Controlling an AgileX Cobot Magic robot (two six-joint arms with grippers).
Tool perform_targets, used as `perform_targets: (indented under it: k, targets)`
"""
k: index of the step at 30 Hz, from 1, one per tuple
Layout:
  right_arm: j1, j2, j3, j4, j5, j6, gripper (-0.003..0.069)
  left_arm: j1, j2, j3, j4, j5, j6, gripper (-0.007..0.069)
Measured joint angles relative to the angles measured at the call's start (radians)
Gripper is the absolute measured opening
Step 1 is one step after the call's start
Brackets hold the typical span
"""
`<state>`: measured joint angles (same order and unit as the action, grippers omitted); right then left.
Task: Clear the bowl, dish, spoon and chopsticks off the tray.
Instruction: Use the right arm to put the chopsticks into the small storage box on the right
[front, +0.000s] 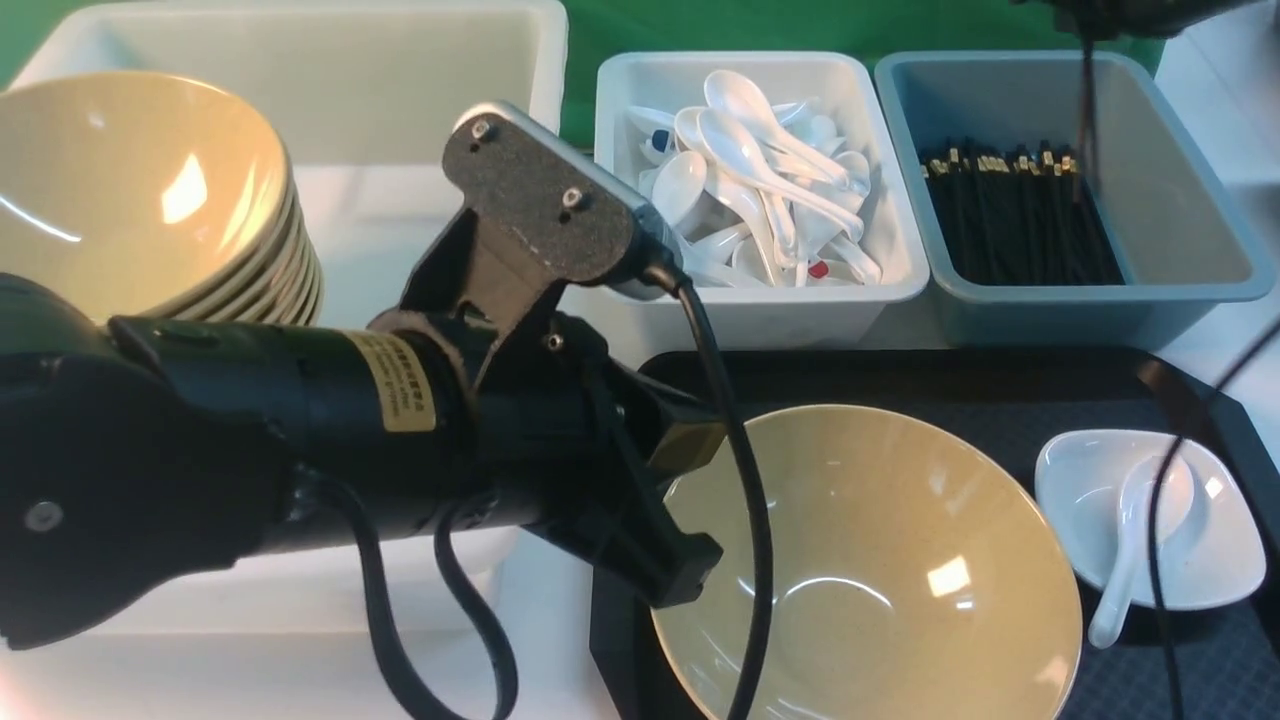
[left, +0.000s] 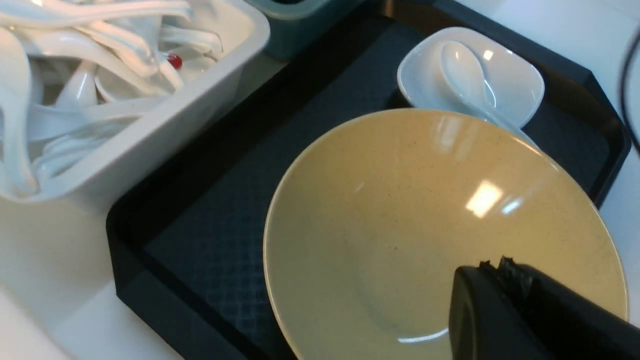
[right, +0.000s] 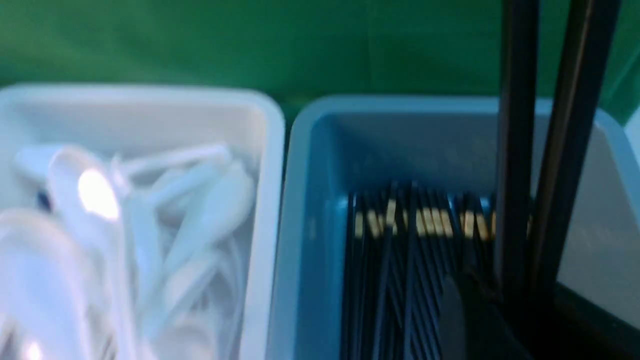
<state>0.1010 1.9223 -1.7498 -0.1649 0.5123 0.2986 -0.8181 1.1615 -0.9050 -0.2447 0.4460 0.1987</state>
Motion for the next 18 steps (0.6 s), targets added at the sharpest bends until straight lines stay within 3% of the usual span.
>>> perform_targets:
  k: [3,5,7,9,12,13,15,18]
  targets:
    - [-0.022,0.117,-0.084,0.000,-0.021,0.020,0.0147,0.000,0.000,0.000,-0.001,0.065,-0.005,-0.0015]
    - [-0.031,0.182,-0.143,0.001,0.013,0.020,0.0195,0.000,0.000,0.000,-0.001,0.095,-0.005,-0.0015]
    - [-0.034,0.214,-0.184,0.001,0.060,0.020,0.0259,0.000,0.000,0.000,-0.001,0.104,-0.006,-0.0015]
    - [-0.036,0.237,-0.245,0.005,0.207,0.010,0.0400,0.000,0.000,0.000,-0.001,0.105,-0.006,-0.0015]
    - [-0.036,0.228,-0.307,0.016,0.402,-0.088,0.0536,0.001,0.005,-0.015,0.001,0.105,-0.016,-0.0015]
    - [-0.036,0.228,-0.307,0.018,0.415,-0.097,0.0536,0.001,0.006,-0.018,0.001,0.107,-0.018,-0.0015]
    - [-0.036,0.199,-0.332,0.027,0.590,-0.215,0.0594,0.032,0.036,-0.096,0.012,0.168,-0.029,-0.0015]
    - [-0.036,0.155,-0.326,0.047,0.696,-0.299,0.0603,0.083,0.086,-0.221,0.048,0.247,-0.024,-0.0015]
